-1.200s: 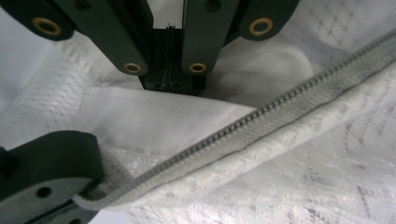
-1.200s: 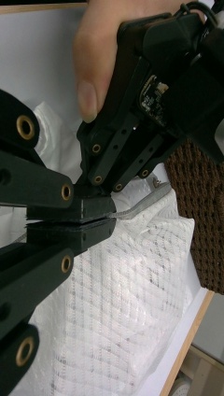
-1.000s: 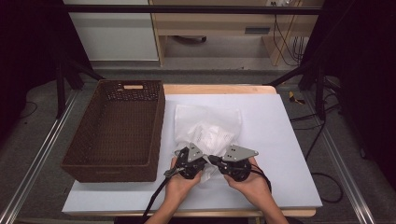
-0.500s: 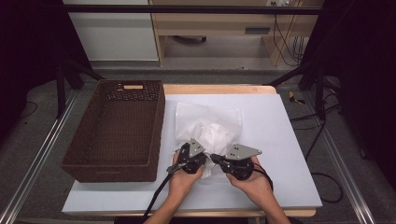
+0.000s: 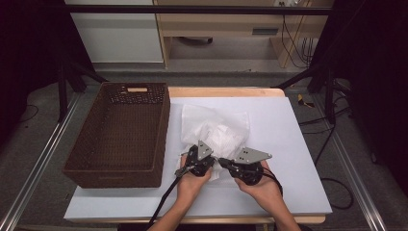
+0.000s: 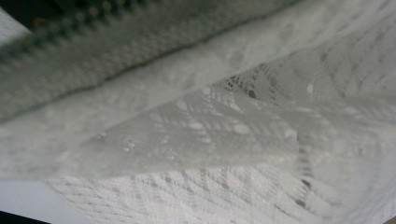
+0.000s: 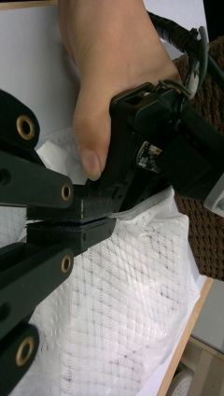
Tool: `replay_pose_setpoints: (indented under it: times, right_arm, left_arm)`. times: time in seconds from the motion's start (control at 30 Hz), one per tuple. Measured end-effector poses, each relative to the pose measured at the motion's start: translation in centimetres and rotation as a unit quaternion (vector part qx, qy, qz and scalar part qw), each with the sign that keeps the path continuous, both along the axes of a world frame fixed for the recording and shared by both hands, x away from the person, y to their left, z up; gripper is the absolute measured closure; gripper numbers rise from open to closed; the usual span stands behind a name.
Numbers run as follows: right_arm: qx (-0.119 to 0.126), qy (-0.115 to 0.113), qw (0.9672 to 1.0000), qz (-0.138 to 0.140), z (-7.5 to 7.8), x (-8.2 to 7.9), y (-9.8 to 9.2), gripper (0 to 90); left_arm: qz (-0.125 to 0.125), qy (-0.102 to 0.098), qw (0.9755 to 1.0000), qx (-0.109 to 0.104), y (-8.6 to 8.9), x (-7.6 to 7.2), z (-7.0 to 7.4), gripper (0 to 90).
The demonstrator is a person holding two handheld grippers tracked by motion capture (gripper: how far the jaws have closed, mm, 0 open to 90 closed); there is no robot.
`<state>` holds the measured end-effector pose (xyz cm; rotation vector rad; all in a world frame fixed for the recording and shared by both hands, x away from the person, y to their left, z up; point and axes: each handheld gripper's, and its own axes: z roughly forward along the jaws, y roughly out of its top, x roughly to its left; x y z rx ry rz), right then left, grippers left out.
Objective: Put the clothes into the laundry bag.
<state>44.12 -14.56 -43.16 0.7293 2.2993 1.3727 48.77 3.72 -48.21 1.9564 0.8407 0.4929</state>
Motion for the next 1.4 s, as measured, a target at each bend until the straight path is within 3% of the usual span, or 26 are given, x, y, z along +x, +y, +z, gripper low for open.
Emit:
replay_pose_setpoints:
  times: [0.57, 1.4]
  right_arm:
    - [0.004, -0.001, 1.0, 0.002, 0.3, -0.1, -0.1, 89.2]
    - [0.008, 0.001, 1.0, 0.006, 0.3, -0.1, 0.0, 89.2]
  left_arm:
    - [0.009, -0.008, 0.9999, 0.008, -0.6, 1.1, 0.2, 90.0]
    - [0.032, -0.016, 0.9994, 0.001, -1.4, 2.5, 0.1, 90.0]
